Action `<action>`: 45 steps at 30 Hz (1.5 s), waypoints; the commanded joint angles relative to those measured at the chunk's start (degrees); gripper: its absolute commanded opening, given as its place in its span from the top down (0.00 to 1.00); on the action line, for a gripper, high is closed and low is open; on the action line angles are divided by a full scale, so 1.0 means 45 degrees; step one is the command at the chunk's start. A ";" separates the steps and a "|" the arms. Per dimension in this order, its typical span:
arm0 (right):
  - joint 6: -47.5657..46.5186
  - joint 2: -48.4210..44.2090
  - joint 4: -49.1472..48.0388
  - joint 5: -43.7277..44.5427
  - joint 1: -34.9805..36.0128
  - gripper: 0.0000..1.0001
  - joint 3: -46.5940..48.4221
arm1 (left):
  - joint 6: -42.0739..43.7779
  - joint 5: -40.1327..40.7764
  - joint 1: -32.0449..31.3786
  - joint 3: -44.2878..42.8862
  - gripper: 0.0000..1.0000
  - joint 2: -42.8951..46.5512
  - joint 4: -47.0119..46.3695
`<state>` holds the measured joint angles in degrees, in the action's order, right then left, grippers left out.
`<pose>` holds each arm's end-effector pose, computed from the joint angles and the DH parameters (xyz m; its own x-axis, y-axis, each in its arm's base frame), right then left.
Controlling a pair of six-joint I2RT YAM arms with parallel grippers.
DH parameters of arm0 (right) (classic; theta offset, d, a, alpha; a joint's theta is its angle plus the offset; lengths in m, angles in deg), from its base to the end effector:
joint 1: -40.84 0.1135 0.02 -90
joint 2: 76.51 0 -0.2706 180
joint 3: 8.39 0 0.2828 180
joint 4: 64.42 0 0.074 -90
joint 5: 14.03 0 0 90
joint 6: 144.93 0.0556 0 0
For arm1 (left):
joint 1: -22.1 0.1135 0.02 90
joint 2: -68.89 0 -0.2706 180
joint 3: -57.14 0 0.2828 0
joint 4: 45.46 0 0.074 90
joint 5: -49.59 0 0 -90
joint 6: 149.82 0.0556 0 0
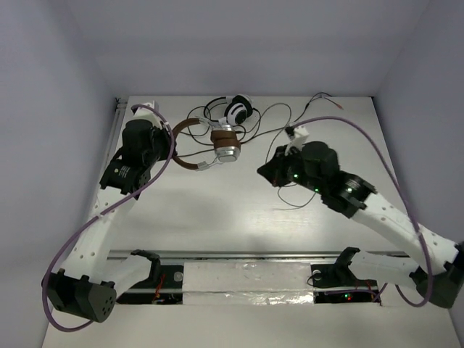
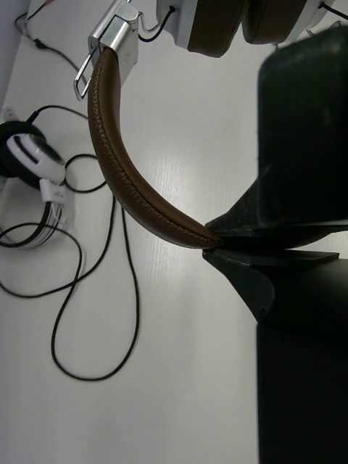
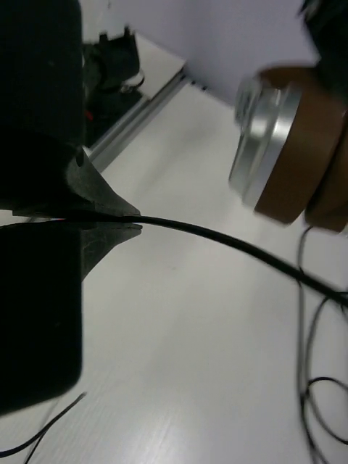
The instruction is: Wrap the headphones
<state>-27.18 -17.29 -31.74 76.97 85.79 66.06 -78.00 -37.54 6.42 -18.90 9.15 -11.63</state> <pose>0.1974 0.1957 0.3814 -0.5112 0.1475 -0.8467 -0.5159 0.7353 0.4396 0.2690 -0.0726 0.3876 -0.3454 -0.2267 -0.9107 0.1223 0.9512 -0.2832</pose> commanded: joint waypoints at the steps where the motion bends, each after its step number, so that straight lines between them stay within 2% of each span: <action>1: -0.0210 0.1290 -0.0083 0.0986 0.0226 1.00 -0.1182 | -0.0434 -0.2001 0.0008 -0.0979 1.00 -0.0043 -0.1183; 4: -0.0306 0.1585 -0.1469 0.1863 0.0226 1.00 -0.1828 | -0.0551 -0.3370 0.0008 -0.1001 1.00 -0.0141 -0.1183; 7: -0.0463 0.2598 -0.2057 0.2473 0.0226 1.00 -0.1576 | -0.1018 -0.4951 0.0126 -0.0631 1.00 -0.0180 -0.1651; 10: -0.0113 0.3729 -0.2877 0.1738 0.0226 1.00 -0.1497 | -0.2071 -0.6648 0.0126 -0.0085 1.00 -0.0414 -0.2723; 13: 0.0649 0.4027 -0.3892 0.0953 0.0615 1.00 -0.1963 | -0.3925 -0.6772 0.0126 0.0830 1.00 -0.0688 -0.4323; 19: 0.1314 0.3754 -0.4070 0.2491 0.3441 1.00 -0.2200 | -0.7982 -0.4840 0.0126 0.2726 1.00 -0.0668 -0.7994; 20: 0.1527 0.3812 -0.4012 0.2939 0.3739 1.00 -0.2219 | -0.8476 -0.4645 0.0126 0.2943 1.00 -0.0688 -0.8908; 24: 0.1841 0.4104 -0.4245 0.3567 0.4541 1.00 -0.2569 | -1.0371 -0.3768 0.0126 0.3530 1.00 -0.0669 -1.0203; 25: 0.1842 0.4183 -0.4285 0.3549 0.4543 1.00 -0.2610 | -1.0375 -0.3764 0.0126 0.3512 1.00 -0.0668 -1.0284; 28: 0.1862 0.4494 -0.4402 0.3160 0.4853 1.00 -0.2494 | -1.0065 -0.2304 -0.0145 0.3220 1.00 -0.0552 -0.9817; 29: 0.1726 0.4593 -0.4364 0.2810 0.4990 1.00 -0.2357 | -0.9734 -0.1081 -0.0380 0.3025 1.00 -0.0493 -0.9410; 30: 0.1628 0.4710 -0.4150 0.2652 0.5301 1.00 -0.2163 | -0.9054 -0.0604 -0.0672 0.2888 1.00 -0.0473 -0.8884; 34: 0.1101 0.5334 -0.3252 0.1346 0.5948 1.00 -0.0836 | -0.7605 0.2324 -0.2719 0.2420 1.00 -0.0570 -0.7963; 35: 0.0926 0.5413 -0.2941 0.0800 0.6065 1.00 -0.0117 | -0.7235 0.3529 -0.3055 0.2302 1.00 -0.0783 -0.7458; 38: 0.0690 0.5414 -0.1203 0.0793 0.6651 1.00 0.1173 | -0.6159 0.5156 -0.4128 0.2202 1.00 -0.1174 -0.6733; 39: 0.0689 0.5337 -0.0445 0.0833 0.6652 1.00 0.1411 | -0.6041 0.5433 -0.4306 0.2261 1.00 -0.1254 -0.6556; 43: 0.0612 0.4692 0.0283 0.0716 0.6789 1.00 0.1822 | -0.5807 0.5767 -0.5067 0.3080 1.00 -0.1099 -0.6807; 45: 0.0456 0.4555 0.1333 0.1242 0.6789 1.00 0.2483 | -0.5260 0.6274 -0.5788 0.3218 1.00 -0.1156 -0.6439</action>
<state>-23.40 5.05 -33.25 81.69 116.08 72.77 -104.36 -15.64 -16.36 -4.57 3.00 -37.97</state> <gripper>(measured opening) 0.034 0.036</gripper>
